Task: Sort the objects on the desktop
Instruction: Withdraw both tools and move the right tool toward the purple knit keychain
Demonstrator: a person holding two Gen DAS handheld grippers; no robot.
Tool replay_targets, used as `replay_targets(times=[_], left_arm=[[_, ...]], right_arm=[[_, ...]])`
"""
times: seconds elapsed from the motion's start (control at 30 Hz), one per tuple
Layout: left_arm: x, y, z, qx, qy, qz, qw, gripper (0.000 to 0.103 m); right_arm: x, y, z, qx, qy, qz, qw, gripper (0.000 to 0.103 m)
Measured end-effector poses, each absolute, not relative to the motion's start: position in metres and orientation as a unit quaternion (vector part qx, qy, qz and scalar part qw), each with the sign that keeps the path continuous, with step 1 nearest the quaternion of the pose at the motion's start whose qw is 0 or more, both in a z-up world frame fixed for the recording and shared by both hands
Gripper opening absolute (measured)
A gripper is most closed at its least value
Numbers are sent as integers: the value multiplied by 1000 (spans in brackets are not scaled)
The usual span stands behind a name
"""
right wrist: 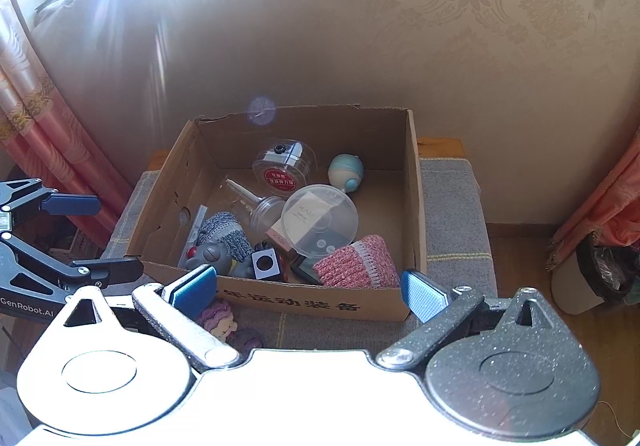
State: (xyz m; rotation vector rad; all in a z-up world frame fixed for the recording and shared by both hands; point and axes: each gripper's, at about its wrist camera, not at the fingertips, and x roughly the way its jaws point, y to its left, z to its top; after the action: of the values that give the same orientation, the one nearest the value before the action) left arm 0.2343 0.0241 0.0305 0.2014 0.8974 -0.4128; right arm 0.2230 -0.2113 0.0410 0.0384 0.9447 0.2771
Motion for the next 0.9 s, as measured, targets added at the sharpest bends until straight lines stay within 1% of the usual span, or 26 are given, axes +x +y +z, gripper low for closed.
replay_targets(times=[0.27,0.57,0.73,0.9], left_arm=[[209,22,39,112,408,-180,888,92],[166,14,39,107,412,-179,887,92],[141,14,34,90,420,-159,889,92],[119,12,23,104,418,-132,893,92]], right_arm=[[210,-214,49,19,445,133,885,102],[190,-211,48,15,442,146,885,102],[179,-209,41,12,442,157,883,102],[170,-208,28,10,441,168,882,102]])
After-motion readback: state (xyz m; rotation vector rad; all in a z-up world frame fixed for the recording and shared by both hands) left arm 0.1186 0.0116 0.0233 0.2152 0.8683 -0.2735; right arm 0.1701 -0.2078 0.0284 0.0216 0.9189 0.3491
